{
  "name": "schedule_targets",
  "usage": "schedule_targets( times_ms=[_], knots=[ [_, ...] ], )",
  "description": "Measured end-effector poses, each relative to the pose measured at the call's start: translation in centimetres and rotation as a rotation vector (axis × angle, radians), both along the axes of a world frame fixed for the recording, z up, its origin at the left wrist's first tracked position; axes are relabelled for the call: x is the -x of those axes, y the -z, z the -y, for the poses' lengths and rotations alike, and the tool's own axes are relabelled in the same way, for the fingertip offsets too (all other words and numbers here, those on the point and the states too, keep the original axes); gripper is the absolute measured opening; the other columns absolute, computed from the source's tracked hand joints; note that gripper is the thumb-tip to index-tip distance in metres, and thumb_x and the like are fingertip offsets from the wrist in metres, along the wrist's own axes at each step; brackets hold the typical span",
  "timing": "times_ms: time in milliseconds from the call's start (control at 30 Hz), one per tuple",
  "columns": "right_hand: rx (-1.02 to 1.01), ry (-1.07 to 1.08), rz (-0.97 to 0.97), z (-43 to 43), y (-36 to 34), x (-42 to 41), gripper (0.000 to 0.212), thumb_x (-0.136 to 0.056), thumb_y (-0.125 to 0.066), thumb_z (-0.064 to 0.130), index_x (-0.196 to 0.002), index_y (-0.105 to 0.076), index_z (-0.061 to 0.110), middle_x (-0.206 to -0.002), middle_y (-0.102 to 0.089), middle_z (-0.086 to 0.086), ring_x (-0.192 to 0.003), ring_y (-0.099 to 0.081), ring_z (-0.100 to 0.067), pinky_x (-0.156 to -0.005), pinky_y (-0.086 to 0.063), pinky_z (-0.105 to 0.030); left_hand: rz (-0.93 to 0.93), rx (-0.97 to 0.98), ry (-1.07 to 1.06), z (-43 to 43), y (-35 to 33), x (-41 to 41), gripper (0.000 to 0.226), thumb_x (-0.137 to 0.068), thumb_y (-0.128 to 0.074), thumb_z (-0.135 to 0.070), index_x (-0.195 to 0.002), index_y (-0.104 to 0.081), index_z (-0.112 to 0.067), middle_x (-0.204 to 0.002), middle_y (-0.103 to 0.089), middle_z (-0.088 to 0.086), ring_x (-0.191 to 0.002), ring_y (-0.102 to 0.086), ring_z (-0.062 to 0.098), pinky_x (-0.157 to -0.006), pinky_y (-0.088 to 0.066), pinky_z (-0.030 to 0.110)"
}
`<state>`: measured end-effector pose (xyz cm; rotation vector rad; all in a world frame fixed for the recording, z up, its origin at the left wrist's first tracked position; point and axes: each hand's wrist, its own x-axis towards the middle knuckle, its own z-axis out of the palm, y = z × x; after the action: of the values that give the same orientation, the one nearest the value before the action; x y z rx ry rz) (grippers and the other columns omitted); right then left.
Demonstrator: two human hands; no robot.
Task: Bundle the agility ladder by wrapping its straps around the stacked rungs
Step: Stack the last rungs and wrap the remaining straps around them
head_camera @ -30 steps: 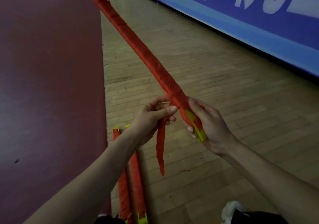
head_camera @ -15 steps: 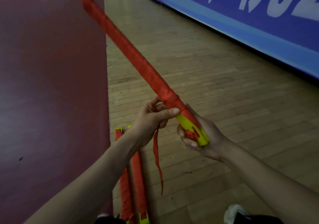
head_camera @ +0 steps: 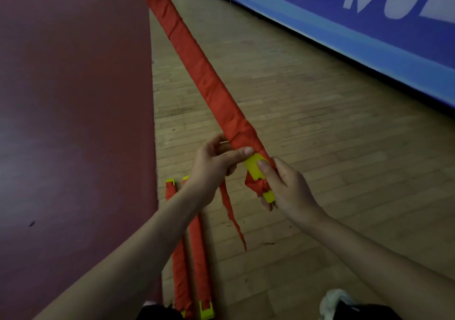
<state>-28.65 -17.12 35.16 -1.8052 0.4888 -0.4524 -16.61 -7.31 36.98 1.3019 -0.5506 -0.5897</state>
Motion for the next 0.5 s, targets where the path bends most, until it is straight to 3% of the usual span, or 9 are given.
schedule_targets(
  times_ms=[167, 367, 500],
  knots=[
    [-0.293, -0.025, 0.127, 0.6, -1.3, 0.0, 0.035, -0.097, -0.047, 0.037, -0.091, -0.058, 0.004, -0.058, -0.053, -0.006, -0.039, -0.046, -0.018, -0.038, -0.037, -0.023, -0.118, 0.046, 0.159, -0.2, -0.3, -0.5, 0.046, -0.08, -0.063, -0.006, -0.126, -0.056, -0.005, -0.072, -0.067, -0.008, -0.049, -0.043, 0.004, -0.05, -0.038, 0.015],
    [-0.558, -0.136, 0.157, 0.7, -2.7, 0.2, 0.037, -0.087, -0.048, 0.041, -0.087, -0.062, 0.007, -0.053, -0.05, -0.006, -0.033, -0.038, -0.011, -0.034, -0.03, -0.017, -0.295, 0.101, 0.248, -0.5, -0.1, -0.4, 0.011, -0.076, -0.059, -0.009, -0.086, -0.059, -0.006, -0.068, -0.065, -0.003, -0.052, -0.053, 0.003, -0.052, -0.046, 0.013],
    [-0.728, -0.276, 0.073, 1.1, -3.2, 0.6, 0.042, -0.086, -0.046, 0.042, -0.104, -0.059, 0.006, -0.049, -0.047, -0.002, -0.029, -0.034, -0.005, -0.03, -0.028, -0.014, -0.344, 0.116, 0.281, -0.6, 0.0, -0.3, 0.028, -0.068, -0.07, -0.016, -0.093, -0.058, -0.011, -0.065, -0.061, -0.006, -0.043, -0.048, 0.0, -0.043, -0.04, 0.01]
  ],
)
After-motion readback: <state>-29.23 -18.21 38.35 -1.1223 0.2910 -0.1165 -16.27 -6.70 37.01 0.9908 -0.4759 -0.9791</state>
